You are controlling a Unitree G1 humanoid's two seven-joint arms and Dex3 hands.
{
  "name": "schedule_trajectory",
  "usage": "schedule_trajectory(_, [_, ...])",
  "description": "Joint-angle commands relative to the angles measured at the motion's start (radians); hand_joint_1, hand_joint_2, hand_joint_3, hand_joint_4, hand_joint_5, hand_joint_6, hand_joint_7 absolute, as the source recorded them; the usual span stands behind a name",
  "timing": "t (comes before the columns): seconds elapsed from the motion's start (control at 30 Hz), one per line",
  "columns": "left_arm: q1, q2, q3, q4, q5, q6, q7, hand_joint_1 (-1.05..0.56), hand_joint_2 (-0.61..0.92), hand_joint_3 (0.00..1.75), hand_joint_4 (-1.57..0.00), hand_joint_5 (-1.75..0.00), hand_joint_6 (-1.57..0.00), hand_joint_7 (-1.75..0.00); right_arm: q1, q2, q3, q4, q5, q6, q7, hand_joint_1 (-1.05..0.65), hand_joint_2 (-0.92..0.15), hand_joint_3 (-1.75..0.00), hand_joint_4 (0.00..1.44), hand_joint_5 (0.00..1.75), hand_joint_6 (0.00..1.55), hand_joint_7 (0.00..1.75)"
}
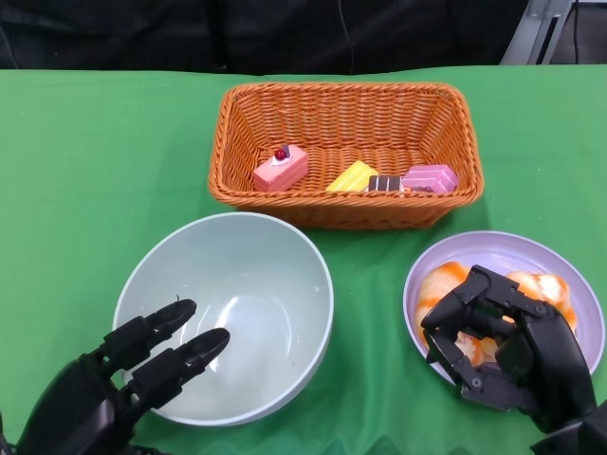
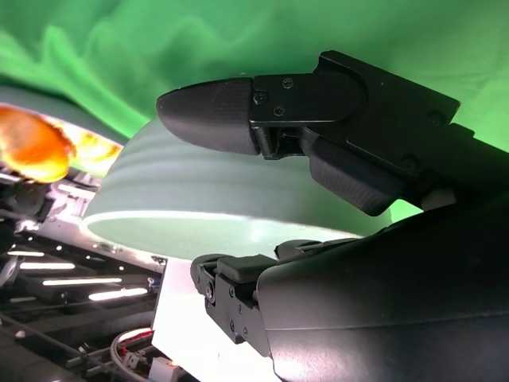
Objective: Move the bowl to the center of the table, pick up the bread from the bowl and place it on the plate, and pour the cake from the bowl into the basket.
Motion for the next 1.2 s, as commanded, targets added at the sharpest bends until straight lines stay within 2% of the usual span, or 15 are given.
schedule_trajectory(0.03, [-0.012,0.039,0.017,0.000,-0.033,-0.096,-0.015,-0.99,0.92,0.62,-0.21,-0.01,-0.20,0.00,-0.007,-0.006,-0.012,0.011,0.013,-0.008,-0.002,-0.11,-0.60,-0.83,0.66,1.58,0.64,1.26])
schedule_trajectory(0.13, [-0.016,0.055,0.042,0.018,-0.100,-0.263,-0.159,-1.02,0.92,0.54,-0.18,0.00,-0.15,0.00,-0.011,-0.005,-0.012,0.019,0.019,-0.010,0.003,-0.11,-0.60,-0.84,0.65,1.59,0.64,1.27])
schedule_trajectory(0.27, [0.004,0.008,0.106,0.162,-0.372,-0.565,-0.458,-1.05,0.92,0.47,-0.25,-0.03,-0.19,-0.02,-0.018,-0.004,-0.014,0.038,0.014,-0.030,-0.001,-0.10,-0.59,-0.85,0.66,1.60,0.64,1.28])
schedule_trajectory(0.37, [0.053,-0.022,0.122,0.145,-0.645,-0.584,-0.627,-1.02,0.92,0.45,-0.38,-0.06,-0.27,-0.04,-0.021,-0.004,-0.014,0.045,0.019,-0.030,0.003,-0.10,-0.58,-0.87,0.66,1.60,0.64,1.28])
schedule_trajectory(0.5, [0.085,0.013,-0.068,-0.016,-1.087,-0.584,-0.743,-0.77,0.92,0.32,-0.56,-0.05,-0.41,-0.03,-0.023,-0.002,-0.014,0.051,0.016,-0.034,-0.001,-0.10,-0.58,-0.88,0.66,1.60,0.64,1.28])
schedule_trajectory(0.57, [0.119,0.030,-0.082,-0.166,-1.400,-0.469,-0.963,-0.62,0.92,0.25,-0.66,-0.06,-0.50,-0.04,-0.024,-0.001,-0.014,0.054,0.023,-0.035,0.006,-0.10,-0.58,-0.88,0.66,1.60,0.64,1.28])
schedule_trajectory(0.67, [0.183,-0.011,0.078,-0.354,-1.770,-0.236,-1.346,-0.44,0.92,0.15,-0.79,-0.07,-0.64,-0.05,-0.023,-0.002,-0.015,0.053,0.017,-0.036,0.004,-0.11,-0.58,-0.88,0.66,1.59,0.64,1.28])
schedule_trajectory(0.8, [0.203,-0.109,0.266,-0.439,-1.940,-0.077,-1.521,-0.23,0.92,0.11,-0.97,-0.11,-0.84,-0.07,-0.017,-0.002,-0.016,0.045,0.011,-0.035,0.001,-0.11,-0.58,-0.87,0.66,1.59,0.64,1.28])
schedule_trajectory(0.9, [0.215,-0.171,0.374,-0.484,-2.012,0.023,-1.633,-0.14,0.92,0.20,-1.11,-0.21,-1.05,-0.11,-0.014,-0.001,-0.016,0.042,0.017,-0.034,0.006,-0.10,-0.58,-0.88,0.65,1.59,0.63,1.28])
schedule_trajectory(0.93, [0.221,-0.186,0.408,-0.494,-2.023,0.052,-1.673,-0.15,0.92,0.23,-1.10,-0.33,-1.11,-0.09,-0.014,-0.001,-0.016,0.042,0.016,-0.034,0.005,-0.10,-0.58,-0.88,0.65,1.59,0.63,1.28])
schedule_trajectory(0.97, [0.229,-0.202,0.444,-0.503,-2.028,0.079,-1.713,-0.17,0.92,0.24,-1.02,-0.59,-1.19,-0.07,-0.015,-0.001,-0.017,0.043,0.014,-0.037,0.004,-0.10,-0.57,-0.89,0.65,1.59,0.63,1.28])
schedule_trajectory(1.0, [0.237,-0.219,0.480,-0.510,-2.023,0.105,-1.754,-0.18,0.92,0.24,-0.97,-0.72,-1.23,-0.07,-0.015,-0.002,-0.017,0.045,0.015,-0.038,0.006,-0.10,-0.57,-0.89,0.65,1.59,0.63,1.28])
schedule_trajectory(1.1, [0.262,-0.265,0.594,-0.523,-1.970,0.177,-1.869,-0.23,0.92,0.23,-0.94,-0.95,-1.32,-0.11,-0.015,-0.004,-0.018,0.045,0.022,-0.040,0.014,-0.10,-0.57,-0.89,0.66,1.59,0.63,1.28])
schedule_trajectory(1.17, [0.274,-0.287,0.652,-0.531,-1.927,0.214,-1.929,-0.22,0.92,0.22,-0.90,-1.08,-1.30,-0.25,-0.015,-0.005,-0.018,0.043,0.027,-0.038,0.018,-0.10,-0.57,-0.89,0.66,1.59,0.64,1.28])
schedule_trajectory(1.2, [0.281,-0.292,0.675,-0.534,-1.902,0.229,-1.964,-0.21,0.92,0.22,-0.87,-1.14,-1.13,-0.61,-0.015,-0.004,-0.019,0.042,0.031,-0.041,0.021,-0.10,-0.57,-0.89,0.66,1.59,0.64,1.28])
